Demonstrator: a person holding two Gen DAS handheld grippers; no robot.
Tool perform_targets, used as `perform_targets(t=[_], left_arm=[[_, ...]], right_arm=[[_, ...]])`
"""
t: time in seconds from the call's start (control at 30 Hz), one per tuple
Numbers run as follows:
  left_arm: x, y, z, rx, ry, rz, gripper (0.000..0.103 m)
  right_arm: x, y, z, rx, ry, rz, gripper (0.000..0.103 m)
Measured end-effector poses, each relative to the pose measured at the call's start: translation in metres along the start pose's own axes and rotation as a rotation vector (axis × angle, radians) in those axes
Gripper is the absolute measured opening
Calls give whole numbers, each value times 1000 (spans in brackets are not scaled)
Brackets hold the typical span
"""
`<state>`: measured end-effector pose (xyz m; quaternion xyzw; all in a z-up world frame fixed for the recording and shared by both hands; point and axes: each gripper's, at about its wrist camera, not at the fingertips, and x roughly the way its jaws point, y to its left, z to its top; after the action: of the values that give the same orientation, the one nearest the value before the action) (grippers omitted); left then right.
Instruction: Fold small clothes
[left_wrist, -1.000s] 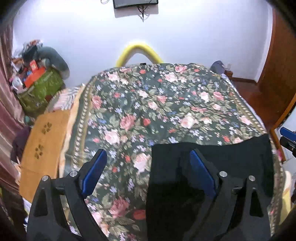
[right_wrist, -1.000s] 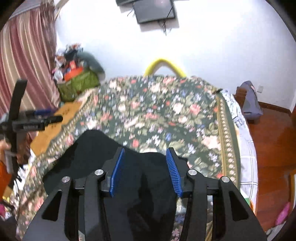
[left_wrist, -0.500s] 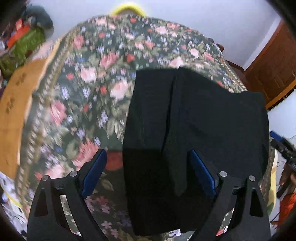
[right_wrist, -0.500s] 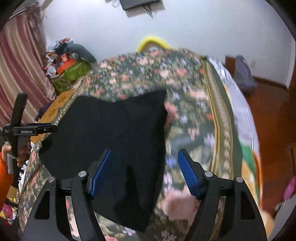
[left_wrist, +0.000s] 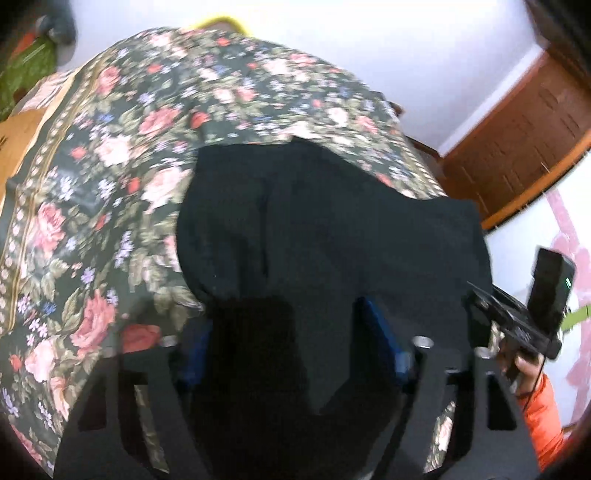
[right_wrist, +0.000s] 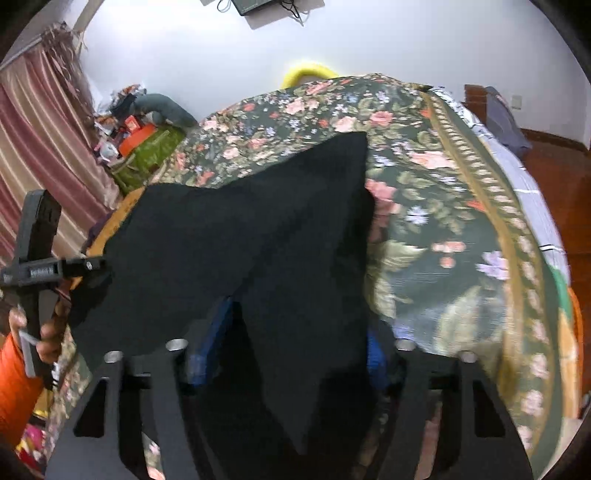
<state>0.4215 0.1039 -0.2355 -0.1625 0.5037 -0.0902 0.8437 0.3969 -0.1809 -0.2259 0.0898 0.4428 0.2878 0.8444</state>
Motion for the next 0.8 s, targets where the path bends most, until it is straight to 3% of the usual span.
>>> perform_targets(t=[0.13,0.3,0.8], left_arm=[[-8,-9,-5,23,-9,-4,25],[-34,-18,-16,33,-30,-17,22],[-172,-16,-87,47,-168,5,22]], right_arm=[[-9,7,-2,-11,-10,8,17],[-32,27,-8,-74,-23,20,14],[-111,125,-35,-169,-79,145,14]])
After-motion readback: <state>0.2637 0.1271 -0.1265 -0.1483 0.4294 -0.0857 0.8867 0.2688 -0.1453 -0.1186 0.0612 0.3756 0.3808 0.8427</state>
